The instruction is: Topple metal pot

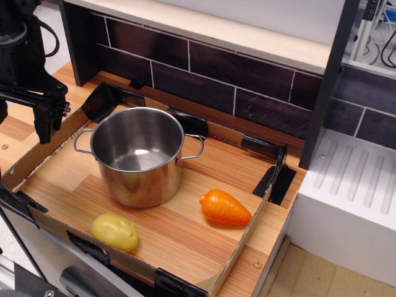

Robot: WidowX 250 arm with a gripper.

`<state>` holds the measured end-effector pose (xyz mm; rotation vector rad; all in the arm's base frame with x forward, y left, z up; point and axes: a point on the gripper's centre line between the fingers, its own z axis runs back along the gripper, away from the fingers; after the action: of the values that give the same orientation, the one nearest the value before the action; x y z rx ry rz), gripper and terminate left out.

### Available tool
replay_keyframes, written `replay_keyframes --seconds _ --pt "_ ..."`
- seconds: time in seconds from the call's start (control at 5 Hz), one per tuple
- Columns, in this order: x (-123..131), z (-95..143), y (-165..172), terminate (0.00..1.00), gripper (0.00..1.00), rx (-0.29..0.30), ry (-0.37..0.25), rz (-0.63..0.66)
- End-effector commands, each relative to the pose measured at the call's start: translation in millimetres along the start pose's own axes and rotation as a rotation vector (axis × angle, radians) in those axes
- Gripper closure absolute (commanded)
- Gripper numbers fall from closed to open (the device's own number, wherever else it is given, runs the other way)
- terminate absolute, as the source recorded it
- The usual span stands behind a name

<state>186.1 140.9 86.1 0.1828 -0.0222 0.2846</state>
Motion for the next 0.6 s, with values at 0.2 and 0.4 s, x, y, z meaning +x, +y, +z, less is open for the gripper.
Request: replay_keyframes --seconds 0.2,0.4 --pt "8.5 15.3 5.3 0.00 0.00 -0.034 -0.041 -0.070" --pt "22.4 35.9 7.2 0.00 0.00 -0.077 -0.055 -0.146"
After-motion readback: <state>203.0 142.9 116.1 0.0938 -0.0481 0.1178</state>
